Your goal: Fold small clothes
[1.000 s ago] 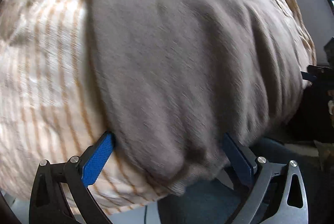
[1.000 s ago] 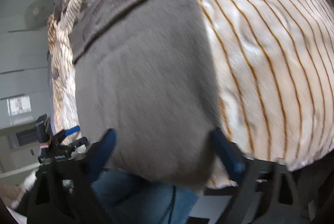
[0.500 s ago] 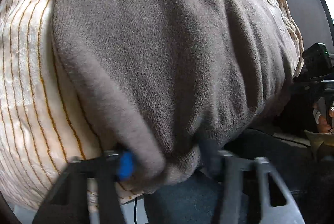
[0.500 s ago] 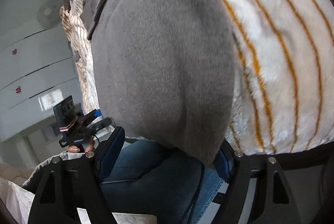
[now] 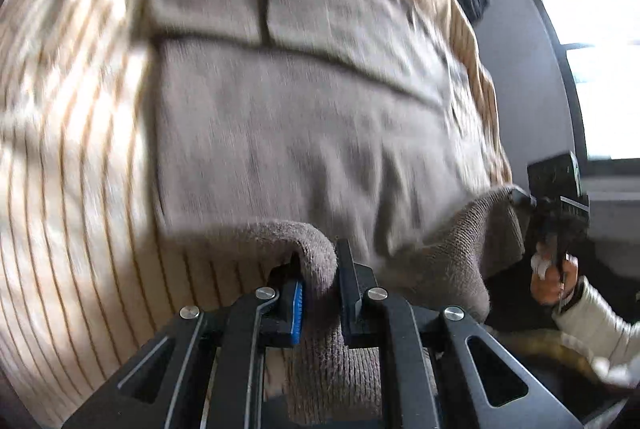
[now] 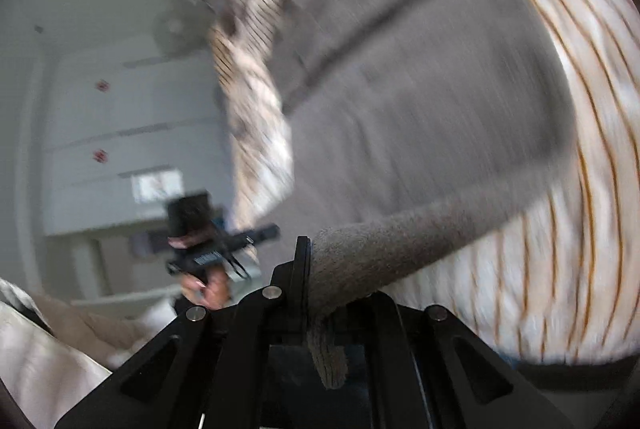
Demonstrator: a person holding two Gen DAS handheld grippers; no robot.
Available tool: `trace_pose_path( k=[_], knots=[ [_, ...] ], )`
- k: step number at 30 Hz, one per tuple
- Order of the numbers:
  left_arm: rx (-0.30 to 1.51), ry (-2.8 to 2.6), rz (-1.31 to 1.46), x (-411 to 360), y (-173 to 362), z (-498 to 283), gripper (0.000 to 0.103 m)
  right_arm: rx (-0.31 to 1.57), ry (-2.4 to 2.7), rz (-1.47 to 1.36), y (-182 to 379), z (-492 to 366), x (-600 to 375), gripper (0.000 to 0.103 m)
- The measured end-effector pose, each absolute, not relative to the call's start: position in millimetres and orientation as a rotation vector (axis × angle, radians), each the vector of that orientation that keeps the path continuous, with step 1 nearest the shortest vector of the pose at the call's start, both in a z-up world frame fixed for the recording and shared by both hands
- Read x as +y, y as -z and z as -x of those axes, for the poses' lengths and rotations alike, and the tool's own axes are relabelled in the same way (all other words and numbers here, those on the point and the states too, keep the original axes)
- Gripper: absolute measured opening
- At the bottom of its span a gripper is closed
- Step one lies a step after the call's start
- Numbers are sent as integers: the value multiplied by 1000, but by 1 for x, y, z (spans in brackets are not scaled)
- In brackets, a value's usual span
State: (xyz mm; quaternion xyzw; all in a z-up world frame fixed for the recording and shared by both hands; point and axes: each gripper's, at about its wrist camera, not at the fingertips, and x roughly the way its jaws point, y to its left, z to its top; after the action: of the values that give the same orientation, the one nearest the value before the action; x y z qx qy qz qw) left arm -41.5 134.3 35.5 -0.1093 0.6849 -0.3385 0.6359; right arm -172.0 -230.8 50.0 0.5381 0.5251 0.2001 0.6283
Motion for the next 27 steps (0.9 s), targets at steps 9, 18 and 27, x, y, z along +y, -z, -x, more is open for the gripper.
trace_pose_path(
  k=[9,18,27],
  knots=[
    [1483,655,220,126,10,-37,15,1121,-374,-1381,11,94,-250,7],
    [1516,602,248,123,30,-55,16,1067,-310,-1530,62,78,-285,7],
    [1282,488,50,131,-21,-52,85,940,-244,-1676,67,75,-315,11]
  ],
)
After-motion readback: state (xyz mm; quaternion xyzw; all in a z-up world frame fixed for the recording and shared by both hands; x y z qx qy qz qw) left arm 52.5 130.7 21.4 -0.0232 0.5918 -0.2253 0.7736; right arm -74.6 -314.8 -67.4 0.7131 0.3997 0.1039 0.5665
